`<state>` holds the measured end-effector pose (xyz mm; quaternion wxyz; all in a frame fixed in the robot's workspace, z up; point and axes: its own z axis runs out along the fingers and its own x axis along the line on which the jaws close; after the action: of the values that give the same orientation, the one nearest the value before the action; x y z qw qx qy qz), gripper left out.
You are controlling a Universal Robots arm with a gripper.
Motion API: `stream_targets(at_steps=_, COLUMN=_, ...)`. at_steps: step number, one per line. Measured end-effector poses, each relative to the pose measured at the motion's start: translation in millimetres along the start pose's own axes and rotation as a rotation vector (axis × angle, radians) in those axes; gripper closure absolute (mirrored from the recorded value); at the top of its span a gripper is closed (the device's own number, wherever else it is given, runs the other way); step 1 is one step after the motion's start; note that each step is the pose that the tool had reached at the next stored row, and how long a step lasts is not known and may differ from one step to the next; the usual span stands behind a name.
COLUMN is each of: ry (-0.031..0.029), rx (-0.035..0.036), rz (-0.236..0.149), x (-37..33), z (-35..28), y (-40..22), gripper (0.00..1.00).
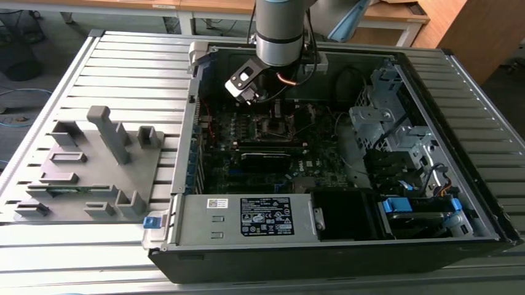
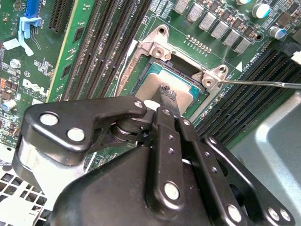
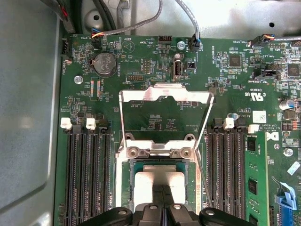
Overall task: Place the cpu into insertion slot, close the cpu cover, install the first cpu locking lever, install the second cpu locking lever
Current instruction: 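Place the cpu into insertion slot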
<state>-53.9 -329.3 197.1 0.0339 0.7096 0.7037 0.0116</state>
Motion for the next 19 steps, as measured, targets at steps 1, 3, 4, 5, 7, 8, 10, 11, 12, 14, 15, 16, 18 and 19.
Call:
stream_targets(at_steps=1, ry=0.0, rx=0.0, rz=0.0, x=0.0, z=0.0, y=0.0, gripper=0.9)
stream_targets(at_steps=3, ry=0.0004, rx=-0.0003, rz=0.0, x=0.0, z=-0.5, y=0.1, gripper=0.9)
stream_targets(at_steps=4, ry=0.0011, rx=-0.0008, rz=0.0, x=0.1, z=-1.1, y=0.2, gripper=0.9)
stream_targets(at_steps=5, ry=0.0021, rx=-0.0014, rz=0.0, x=0.3, z=-1.8, y=0.3, gripper=0.9)
stream_targets(at_steps=7, ry=0.0005, rx=-0.0003, rz=0.0, x=0.0, z=-4.7, y=0.4, gripper=0.9)
stream_targets(at_steps=8, ry=0.0003, rx=-0.0002, rz=0.0, x=-0.1, z=-6.1, y=0.4, gripper=0.9)
stream_targets(at_steps=10, ry=0.0002, rx=-0.0001, rz=0.0, x=-0.3, z=-9.4, y=0.6, gripper=0.9)
stream_targets(at_steps=11, ry=0.0001, rx=-0.0001, rz=0.0, x=-0.3, z=-11.2, y=0.7, gripper=0.9)
stream_targets(at_steps=12, ry=0.0001, rx=-0.0001, rz=0.0, x=-0.4, z=-13.0, y=0.9, gripper=0.9)
stream_targets(at_steps=14, ry=0.0002, rx=-0.0001, rz=0.0, x=-0.5, z=-15.7, y=1.0, gripper=0.9)
stream_targets(at_steps=15, ry=0.0001, rx=-0.0001, rz=0.0, x=-0.5, z=-16.5, y=1.1, gripper=0.9)
stream_targets(at_steps=16, ry=0.0001, rx=-0.0001, rz=0.0, x=-0.5, z=-17.4, y=1.1, gripper=0.9)
stream_targets(at_steps=18, ry=0.0001, rx=-0.0001, rz=0.0, x=-0.6, z=-19.8, y=1.3, gripper=0.9)
stream_targets(at_steps=19, ry=0.0001, rx=-0.0001, rz=0.0, x=-0.7, z=-21.0, y=1.4, gripper=0.9)
